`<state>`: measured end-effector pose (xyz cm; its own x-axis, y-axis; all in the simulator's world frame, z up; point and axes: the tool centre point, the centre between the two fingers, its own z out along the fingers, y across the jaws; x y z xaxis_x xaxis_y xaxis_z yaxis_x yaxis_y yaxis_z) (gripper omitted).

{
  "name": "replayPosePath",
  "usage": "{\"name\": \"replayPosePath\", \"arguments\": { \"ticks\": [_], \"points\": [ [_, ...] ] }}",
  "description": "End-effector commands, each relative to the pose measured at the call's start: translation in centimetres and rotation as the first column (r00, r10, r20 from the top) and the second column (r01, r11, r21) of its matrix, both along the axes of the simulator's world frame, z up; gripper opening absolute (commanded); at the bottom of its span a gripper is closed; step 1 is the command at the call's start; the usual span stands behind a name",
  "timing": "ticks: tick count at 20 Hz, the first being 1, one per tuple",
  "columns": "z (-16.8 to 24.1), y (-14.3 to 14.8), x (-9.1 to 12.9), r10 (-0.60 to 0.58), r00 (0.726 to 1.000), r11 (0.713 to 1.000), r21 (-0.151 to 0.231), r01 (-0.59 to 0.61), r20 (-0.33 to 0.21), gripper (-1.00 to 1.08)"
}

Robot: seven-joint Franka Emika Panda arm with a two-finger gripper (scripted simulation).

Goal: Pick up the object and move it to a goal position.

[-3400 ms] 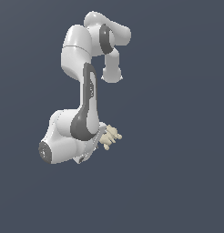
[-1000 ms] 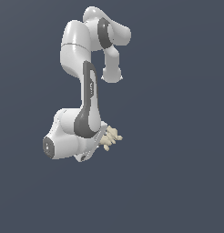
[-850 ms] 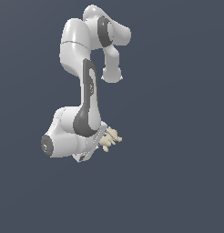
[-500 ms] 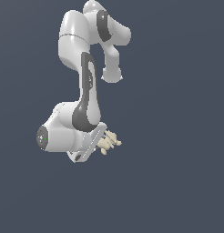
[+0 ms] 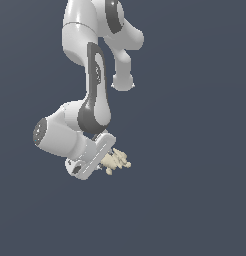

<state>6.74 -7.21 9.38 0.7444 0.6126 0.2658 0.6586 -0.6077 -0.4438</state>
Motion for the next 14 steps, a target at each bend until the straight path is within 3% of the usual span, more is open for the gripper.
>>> {"name": "replayPosePath", "arguments": {
  "ticks": [1, 7, 14],
  "points": [
    [0.9, -0.3, 0.6, -0.024, 0.998, 1.0, -0.012, 0.024, 0.053, -1.0],
    [3.0, -1.1, 1.9, -0.076, 0.981, 0.996, -0.034, 0.083, 0.176, -1.0],
    [5.6, -1.9, 3.0, -0.129, 0.94, 0.987, -0.049, 0.152, 0.316, -1.0]
  ]
}}
